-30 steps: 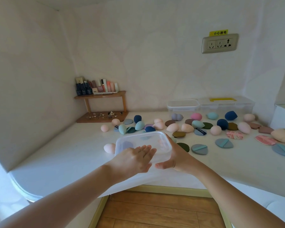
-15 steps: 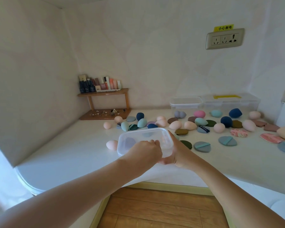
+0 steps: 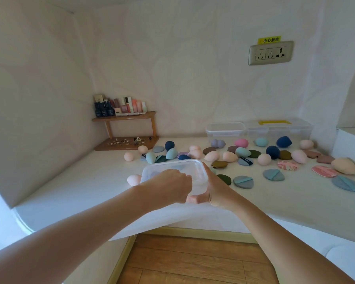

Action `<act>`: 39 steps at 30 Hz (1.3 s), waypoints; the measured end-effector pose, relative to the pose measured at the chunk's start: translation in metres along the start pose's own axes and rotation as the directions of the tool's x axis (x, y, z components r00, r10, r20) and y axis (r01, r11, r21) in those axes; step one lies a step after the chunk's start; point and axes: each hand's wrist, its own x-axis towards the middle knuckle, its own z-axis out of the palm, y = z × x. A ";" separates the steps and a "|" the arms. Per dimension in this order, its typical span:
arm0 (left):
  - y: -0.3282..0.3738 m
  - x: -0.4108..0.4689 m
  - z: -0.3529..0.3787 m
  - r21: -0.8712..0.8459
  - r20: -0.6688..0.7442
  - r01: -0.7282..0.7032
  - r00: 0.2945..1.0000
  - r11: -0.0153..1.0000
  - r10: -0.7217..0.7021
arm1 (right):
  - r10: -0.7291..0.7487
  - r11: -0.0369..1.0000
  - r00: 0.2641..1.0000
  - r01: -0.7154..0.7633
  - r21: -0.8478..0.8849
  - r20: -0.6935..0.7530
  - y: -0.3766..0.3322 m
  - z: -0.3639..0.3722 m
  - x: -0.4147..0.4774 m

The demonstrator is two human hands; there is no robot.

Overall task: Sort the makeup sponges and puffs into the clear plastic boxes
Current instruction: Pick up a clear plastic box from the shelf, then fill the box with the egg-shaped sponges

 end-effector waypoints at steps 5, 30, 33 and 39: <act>-0.016 -0.021 0.009 -0.147 -0.088 -0.063 0.995 0.987 0.050 | -0.059 0.997 0.998 0.058 0.051 0.017 -0.003 -0.002 -0.002; -0.114 0.040 0.064 -0.887 0.457 0.296 0.672 -0.355 -0.583 | 0.009 0.993 0.990 -0.025 0.116 0.143 0.003 -0.016 -0.001; -0.111 0.047 0.073 -0.863 0.501 0.324 0.647 -0.387 -0.575 | 0.014 0.997 0.993 -0.023 0.079 0.115 0.007 -0.017 0.001; -0.106 0.062 0.070 -0.869 0.490 0.277 0.597 -0.410 -0.636 | -0.031 0.995 0.996 0.022 0.099 0.089 0.008 -0.015 0.003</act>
